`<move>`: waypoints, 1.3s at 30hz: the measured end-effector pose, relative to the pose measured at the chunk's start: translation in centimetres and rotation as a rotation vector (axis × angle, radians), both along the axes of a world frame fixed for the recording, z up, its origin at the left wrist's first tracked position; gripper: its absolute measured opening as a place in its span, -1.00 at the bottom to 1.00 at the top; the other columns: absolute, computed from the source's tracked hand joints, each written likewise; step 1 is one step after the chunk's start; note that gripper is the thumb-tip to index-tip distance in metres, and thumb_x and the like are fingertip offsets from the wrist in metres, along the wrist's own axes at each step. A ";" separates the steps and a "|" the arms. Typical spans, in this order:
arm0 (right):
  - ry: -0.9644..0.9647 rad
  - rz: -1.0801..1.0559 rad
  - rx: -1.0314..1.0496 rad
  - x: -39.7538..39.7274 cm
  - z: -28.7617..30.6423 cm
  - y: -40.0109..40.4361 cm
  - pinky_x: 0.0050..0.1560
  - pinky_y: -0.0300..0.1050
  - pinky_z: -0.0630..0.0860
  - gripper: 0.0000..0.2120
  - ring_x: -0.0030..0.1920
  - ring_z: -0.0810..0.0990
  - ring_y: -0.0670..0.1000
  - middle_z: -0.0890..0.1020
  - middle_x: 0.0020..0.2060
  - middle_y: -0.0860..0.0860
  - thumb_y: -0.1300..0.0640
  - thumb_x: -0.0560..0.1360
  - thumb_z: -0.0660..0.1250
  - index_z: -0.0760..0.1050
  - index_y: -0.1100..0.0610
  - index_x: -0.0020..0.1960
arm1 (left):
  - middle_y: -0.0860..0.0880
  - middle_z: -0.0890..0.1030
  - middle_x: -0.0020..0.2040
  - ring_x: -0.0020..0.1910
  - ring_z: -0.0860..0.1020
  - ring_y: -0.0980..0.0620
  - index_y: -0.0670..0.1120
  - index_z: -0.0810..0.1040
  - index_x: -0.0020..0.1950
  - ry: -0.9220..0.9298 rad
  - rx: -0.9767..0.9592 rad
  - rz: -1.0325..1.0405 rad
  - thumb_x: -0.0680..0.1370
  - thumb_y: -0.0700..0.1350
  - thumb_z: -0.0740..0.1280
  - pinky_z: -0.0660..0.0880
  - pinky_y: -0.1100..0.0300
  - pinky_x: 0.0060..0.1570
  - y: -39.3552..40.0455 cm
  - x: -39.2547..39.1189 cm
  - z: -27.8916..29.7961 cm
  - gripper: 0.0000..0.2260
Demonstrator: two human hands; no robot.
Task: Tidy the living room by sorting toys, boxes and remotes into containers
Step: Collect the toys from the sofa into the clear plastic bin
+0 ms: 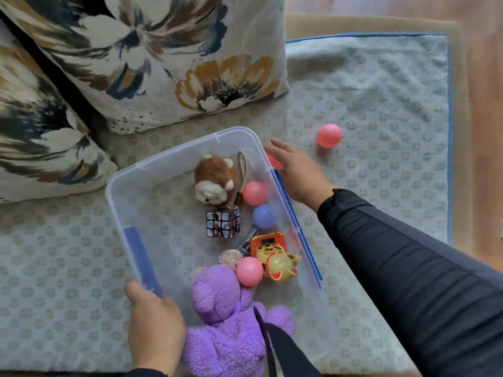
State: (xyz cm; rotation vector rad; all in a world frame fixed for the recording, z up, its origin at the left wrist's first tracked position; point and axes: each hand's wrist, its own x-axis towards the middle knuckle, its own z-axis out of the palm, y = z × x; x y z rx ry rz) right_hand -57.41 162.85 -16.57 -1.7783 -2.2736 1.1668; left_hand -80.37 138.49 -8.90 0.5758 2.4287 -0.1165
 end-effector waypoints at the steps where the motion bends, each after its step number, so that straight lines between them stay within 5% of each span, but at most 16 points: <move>1: -0.034 0.044 -0.011 -0.2 -0.6 0.3 0.42 0.13 0.32 -0.47 0.45 0.32 0.17 0.26 0.54 -0.03 0.16 0.59 0.25 0.28 -0.13 0.52 | -0.42 0.57 0.18 0.05 0.57 -0.44 -0.21 0.13 0.41 0.003 -0.005 -0.003 0.58 -0.32 0.19 0.41 -0.12 -0.02 0.1 0.0 -0.1 -0.57; 6: -0.108 -0.079 -0.014 -0.4 -0.8 -0.4 -0.01 -0.06 0.45 -0.60 0.03 0.55 0.19 0.40 0.20 0.11 0.12 0.52 0.36 0.36 0.01 0.32 | -0.43 0.55 0.19 0.04 0.57 -0.42 -0.22 0.11 0.42 -0.001 -0.034 -0.016 0.58 -0.31 0.17 0.43 -0.13 0.01 0.1 -0.1 0.0 -0.57; 10: -0.011 -0.402 0.097 -0.8 2.5 -2.6 0.06 -0.09 0.43 -0.57 -0.02 0.44 0.01 0.35 0.20 0.12 0.10 0.54 0.36 0.32 0.09 0.35 | -0.37 0.57 0.18 0.02 0.59 -0.37 -0.17 0.09 0.38 -0.013 -0.042 -0.026 0.58 -0.30 0.16 0.48 -0.15 0.03 0.0 -0.5 0.4 -0.59; 13: 0.091 -0.449 0.280 -1.3 6.2 -5.6 0.02 -0.29 0.29 -0.56 -0.01 0.33 -0.10 0.37 0.14 0.09 0.05 0.49 0.39 0.36 0.16 0.29 | -0.36 0.57 0.15 -0.01 0.59 -0.36 -0.18 0.10 0.35 -0.015 -0.040 -0.020 0.58 -0.30 0.17 0.50 -0.15 0.01 0.0 -0.5 0.5 -0.61; 17: 0.229 -0.513 0.279 -0.5 8.2 -9.1 -0.07 -0.08 0.50 -0.61 -0.16 0.42 -0.02 0.38 0.04 0.03 0.20 0.41 0.33 0.39 0.13 0.22 | -0.37 0.57 0.16 0.01 0.59 -0.37 -0.21 0.11 0.38 -0.017 -0.051 -0.011 0.58 -0.30 0.18 0.49 -0.15 0.01 0.3 -0.3 0.7 -0.59; 23: 0.242 -0.486 0.135 1.2 6.6 -7.2 0.11 0.12 0.53 -0.57 0.16 0.45 -0.01 0.39 0.14 -0.02 0.09 0.42 0.46 0.35 -0.01 0.20 | -0.40 0.56 0.19 0.05 0.58 -0.39 -0.24 0.12 0.40 -0.018 -0.059 0.008 0.59 -0.31 0.17 0.46 -0.15 0.05 0.7 0.1 0.8 -0.59; 26: 0.255 -0.378 0.188 0.5 8.2 -6.8 0.05 0.05 0.52 -0.57 0.09 0.52 0.01 0.52 0.07 -0.04 0.12 0.39 0.45 0.35 0.02 0.17 | -0.40 0.55 0.19 0.05 0.58 -0.39 -0.24 0.13 0.39 -0.011 -0.057 0.014 0.58 -0.32 0.17 0.45 -0.14 0.05 0.7 0.0 0.8 -0.59; 31: 0.287 -0.176 0.223 0.8 9.1 -7.6 0.41 -0.12 0.26 -0.44 0.31 0.40 0.06 0.50 0.24 0.01 0.23 0.29 0.29 0.43 0.15 0.30 | -0.38 0.55 0.20 0.07 0.58 -0.37 -0.21 0.11 0.37 -0.014 -0.058 0.025 0.58 -0.32 0.17 0.48 -0.17 0.10 0.6 0.1 0.8 -0.60; 34: 0.058 -0.286 0.273 2.1 7.0 -5.1 0.47 -0.03 0.20 -0.43 0.39 0.34 0.11 0.45 0.33 0.06 0.22 0.38 0.33 0.38 0.15 0.39 | -0.37 0.55 0.23 0.10 0.58 -0.37 -0.22 0.11 0.40 -0.006 -0.060 0.025 0.58 -0.32 0.18 0.45 -0.17 0.13 0.7 0.1 0.7 -0.58; 39: -0.317 -0.179 0.088 3.1 3.2 0.9 0.53 0.26 0.01 -0.25 0.58 -0.11 0.20 0.02 0.59 0.05 0.16 0.46 0.33 0.09 -0.03 0.57 | -0.42 0.56 0.21 0.11 0.57 -0.43 -0.23 0.12 0.38 0.012 -0.086 -0.008 0.58 -0.31 0.20 0.43 -0.18 0.13 0.9 0.1 0.6 -0.58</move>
